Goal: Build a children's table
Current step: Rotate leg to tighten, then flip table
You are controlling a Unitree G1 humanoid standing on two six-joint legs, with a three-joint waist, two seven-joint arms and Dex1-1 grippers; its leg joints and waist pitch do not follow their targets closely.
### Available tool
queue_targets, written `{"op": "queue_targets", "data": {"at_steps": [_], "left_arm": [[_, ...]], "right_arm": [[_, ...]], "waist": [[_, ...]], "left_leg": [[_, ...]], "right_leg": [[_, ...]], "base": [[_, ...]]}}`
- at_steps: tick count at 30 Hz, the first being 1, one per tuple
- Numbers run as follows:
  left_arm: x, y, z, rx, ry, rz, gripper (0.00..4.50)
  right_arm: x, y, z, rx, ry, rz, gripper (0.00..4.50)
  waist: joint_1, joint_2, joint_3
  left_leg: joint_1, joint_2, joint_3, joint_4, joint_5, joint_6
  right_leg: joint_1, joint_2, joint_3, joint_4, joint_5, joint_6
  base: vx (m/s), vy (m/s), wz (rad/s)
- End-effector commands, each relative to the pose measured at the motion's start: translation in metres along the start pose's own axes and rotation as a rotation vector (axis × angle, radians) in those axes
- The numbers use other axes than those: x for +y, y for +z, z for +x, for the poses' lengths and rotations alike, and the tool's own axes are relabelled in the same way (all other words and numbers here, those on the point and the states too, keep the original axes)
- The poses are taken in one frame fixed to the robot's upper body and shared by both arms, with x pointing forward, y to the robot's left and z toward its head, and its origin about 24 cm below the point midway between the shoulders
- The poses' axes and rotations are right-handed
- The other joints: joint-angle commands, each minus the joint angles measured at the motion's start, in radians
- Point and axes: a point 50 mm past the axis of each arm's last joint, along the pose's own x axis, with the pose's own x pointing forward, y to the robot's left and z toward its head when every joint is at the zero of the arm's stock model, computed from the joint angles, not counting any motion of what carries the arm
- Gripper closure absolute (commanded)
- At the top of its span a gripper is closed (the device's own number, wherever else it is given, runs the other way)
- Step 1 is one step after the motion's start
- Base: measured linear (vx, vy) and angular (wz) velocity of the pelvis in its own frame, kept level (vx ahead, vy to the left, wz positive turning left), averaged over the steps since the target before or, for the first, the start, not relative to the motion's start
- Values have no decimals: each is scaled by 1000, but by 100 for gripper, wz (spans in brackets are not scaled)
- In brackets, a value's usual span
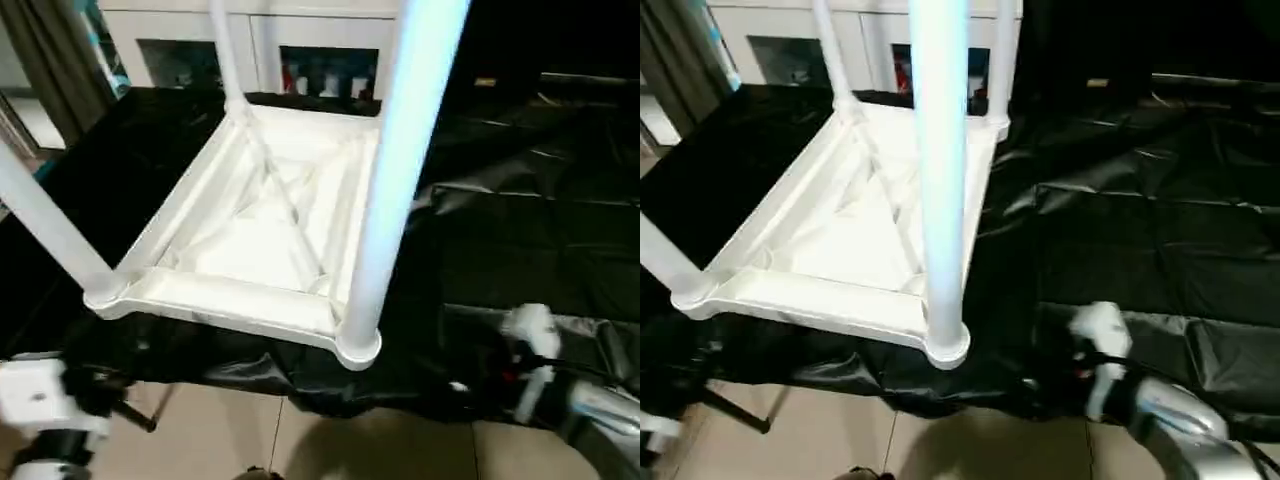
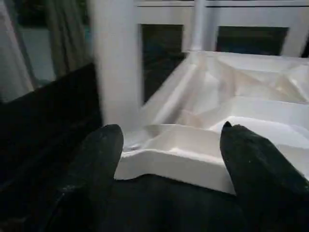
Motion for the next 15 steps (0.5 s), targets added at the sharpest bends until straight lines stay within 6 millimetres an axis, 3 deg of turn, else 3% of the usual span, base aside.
{"op": "queue_targets", "data": {"at_steps": [1, 3, 4, 6, 10, 11, 12, 13, 14, 15], "left_arm": [[13, -3, -1, 9, 51, 16, 61], [21, -3, 5, -6, 58, 5, 45], [23, -2, 9, -9, 39, 6, 23], [28, -2, 19, -5, -2, -1, 19], [28, -2, 37, -1, -74, 6, 5], [24, -6, 54, 35, -148, 29, 5], [23, -8, 63, 48, -170, 24, 5], [23, -8, 66, 51, -173, 15, 5], [26, -9, 80, 60, -159, 0, 5], [26, -9, 83, 64, -158, 1, 5]], "right_arm": [[0, 7, 10, -36, 49, -14, 0], [1, 8, 24, -34, 100, -29, 0], [2, 9, 29, -34, 117, -36, 0], [4, 11, 41, -43, 118, -56, 0], [0, 14, 52, -64, 86, -64, 0], [-1, 13, 61, -86, 72, -41, 0], [0, 13, 65, -93, 73, -31, 0], [0, 13, 67, -96, 76, -28, 0], [0, 11, 75, -104, 65, -28, 0], [0, 11, 77, -107, 59, -28, 0]], "waist": [[7, -12, -23], [7, -8, -31], [7, -2, -24], [12, -3, -30], [22, -5, -33], [22, -22, -36], [27, -13, -38], [26, -11, -38], [33, 15, -37], [26, -2, -35]], "left_leg": [[10, 87, -46, -89, -232, 77], [20, 90, -46, -88, -236, 60], [19, 90, -47, -90, -241, 52], [29, 90, -45, -91, -257, 29], [24, 93, -45, -92, -210, 20], [24, 86, -40, -89, -190, 33], [30, 81, -40, -87, -174, 38], [27, 85, -41, -89, -178, 30], [23, 88, -47, -90, -190, 15], [25, 88, -44, -93, -218, -3]], "right_leg": [[18, -104, 69, -81, -274, -135], [16, -103, 71, -77, -261, -138], [12, -102, 71, -77, -255, -141], [9, -99, 74, -74, -218, -145], [16, -104, 76, -58, -129, -160], [14, -103, 77, -54, -116, -164], [8, -103, 77, -54, -123, -163], [11, -107, 78, -50, -121, -172], [12, -110, 76, -45, -112, -175], [10, -106, 77, -46, -100, -182]], "base": [[0, 0, 0], [0, 0, 0], [0, 0, 0], [0, 0, 0], [0, 0, 0], [0, 0, 0], [0, 0, 0], [0, 0, 0], [0, 0, 0], [0, 0, 0]]}}
